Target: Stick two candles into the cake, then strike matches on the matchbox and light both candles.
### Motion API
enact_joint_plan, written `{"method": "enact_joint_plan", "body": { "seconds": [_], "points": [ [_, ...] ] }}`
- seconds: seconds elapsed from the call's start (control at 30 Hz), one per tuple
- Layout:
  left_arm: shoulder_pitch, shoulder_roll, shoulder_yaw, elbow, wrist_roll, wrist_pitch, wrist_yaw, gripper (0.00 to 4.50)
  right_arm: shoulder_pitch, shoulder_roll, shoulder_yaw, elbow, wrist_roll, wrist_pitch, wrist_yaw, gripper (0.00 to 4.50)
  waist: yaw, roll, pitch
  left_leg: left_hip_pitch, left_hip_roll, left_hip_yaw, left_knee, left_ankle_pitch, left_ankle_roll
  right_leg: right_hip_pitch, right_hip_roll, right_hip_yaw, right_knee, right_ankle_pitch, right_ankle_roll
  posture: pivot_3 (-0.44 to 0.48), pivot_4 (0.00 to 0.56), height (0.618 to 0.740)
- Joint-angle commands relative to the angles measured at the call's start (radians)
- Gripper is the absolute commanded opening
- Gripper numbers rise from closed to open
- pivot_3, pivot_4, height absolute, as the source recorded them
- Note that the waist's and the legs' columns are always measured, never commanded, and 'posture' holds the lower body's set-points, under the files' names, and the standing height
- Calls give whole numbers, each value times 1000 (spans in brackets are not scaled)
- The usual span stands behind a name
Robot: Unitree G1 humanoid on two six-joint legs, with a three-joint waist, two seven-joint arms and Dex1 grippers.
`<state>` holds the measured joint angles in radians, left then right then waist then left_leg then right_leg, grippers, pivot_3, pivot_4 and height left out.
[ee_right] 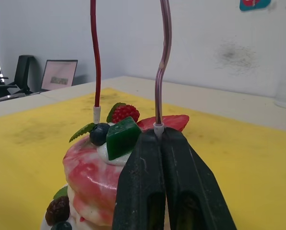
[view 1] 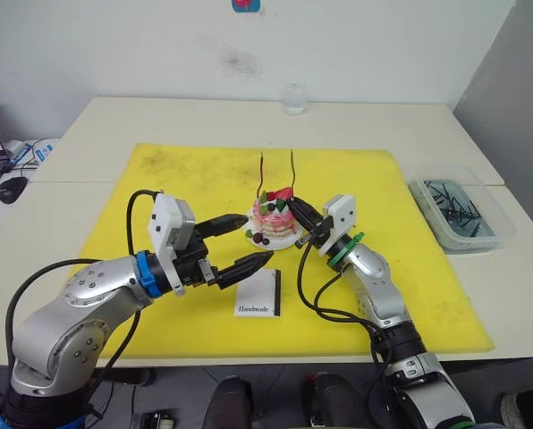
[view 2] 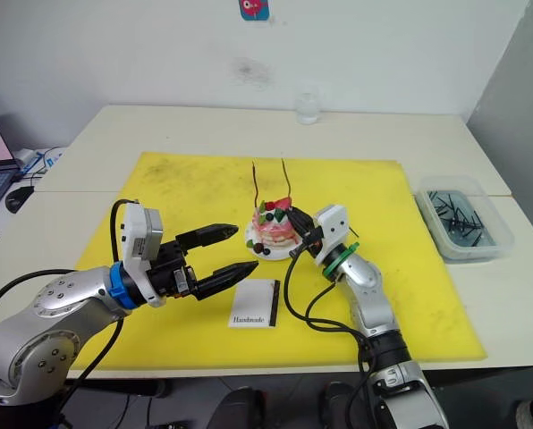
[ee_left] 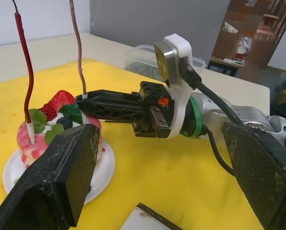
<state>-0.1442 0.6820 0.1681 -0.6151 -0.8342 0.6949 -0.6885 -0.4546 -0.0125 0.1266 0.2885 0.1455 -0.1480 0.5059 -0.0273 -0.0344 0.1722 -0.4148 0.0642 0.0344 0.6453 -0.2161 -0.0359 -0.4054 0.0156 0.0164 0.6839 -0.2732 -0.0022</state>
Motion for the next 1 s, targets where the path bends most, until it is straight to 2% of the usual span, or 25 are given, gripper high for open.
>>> {"method": "enact_joint_plan", "body": {
  "seconds": [0.03, 0.13, 0.17, 0.27, 0.43, 0.73, 0.87, 1.0],
  "points": [
    [-1, 3, -1, -15, 6, -20, -7, 4500, 6, 4, -6, 9, 7, 25, -8, 27, 0, 0, 0, 0, 0, 0, 0, 0, 0, 0, 0, 0, 0, 0, 0, 0, 150, 729],
    [6, 3, -7, -16, 13, -26, -11, 4500, 4, 12, -13, -22, 19, 22, -11, 27, 0, 0, 0, 0, 0, 0, 0, 0, 0, 0, 0, 0, 0, 0, 0, 0, 150, 729],
    [7, 3, -9, -17, 15, -29, -13, 4500, 2, 14, -15, -32, 18, 21, -17, 242, 0, 0, 0, 0, 0, 0, 0, 0, 0, 0, 0, 0, 0, 0, 0, 0, 150, 729],
    [12, 3, -15, -16, 26, -37, -21, 4500, -5, 15, -18, -60, 17, 24, -27, 908, 0, 0, 0, 0, 0, 0, 0, 0, 0, 0, 0, 0, 0, 0, 0, 0, 150, 729],
    [11, 0, -27, -8, 43, -49, -32, 4500, 3, 1, -7, -113, 11, 51, -27, 2634, 0, 0, 0, 0, 0, 0, 0, 0, 0, 0, 0, 0, 0, 0, 0, 0, 150, 729],
    [2, 12, -31, 8, 35, -8, -23, 4500, 18, -35, -19, -227, 28, 117, -39, 2634, 0, 0, 0, -1, 0, 0, -1, 0, 0, 0, 0, 0, -1, 0, 0, 0, 150, 729],
    [-14, 32, 6, 34, 23, 48, 15, 4500, 48, -92, -27, -347, 41, 193, -19, 2634, 2, 0, 0, -1, 0, 0, -1, 0, 0, 0, 0, 0, -1, 0, 0, 0, 150, 729],
    [-29, 89, 86, 65, -119, 200, 44, 4500, 96, -197, -40, -488, 76, 354, 11, 2634, 1, 0, 0, -1, 1, 0, -1, 0, 0, -1, -1, 0, -2, 0, 0, 0, 150, 729]
  ]
}}
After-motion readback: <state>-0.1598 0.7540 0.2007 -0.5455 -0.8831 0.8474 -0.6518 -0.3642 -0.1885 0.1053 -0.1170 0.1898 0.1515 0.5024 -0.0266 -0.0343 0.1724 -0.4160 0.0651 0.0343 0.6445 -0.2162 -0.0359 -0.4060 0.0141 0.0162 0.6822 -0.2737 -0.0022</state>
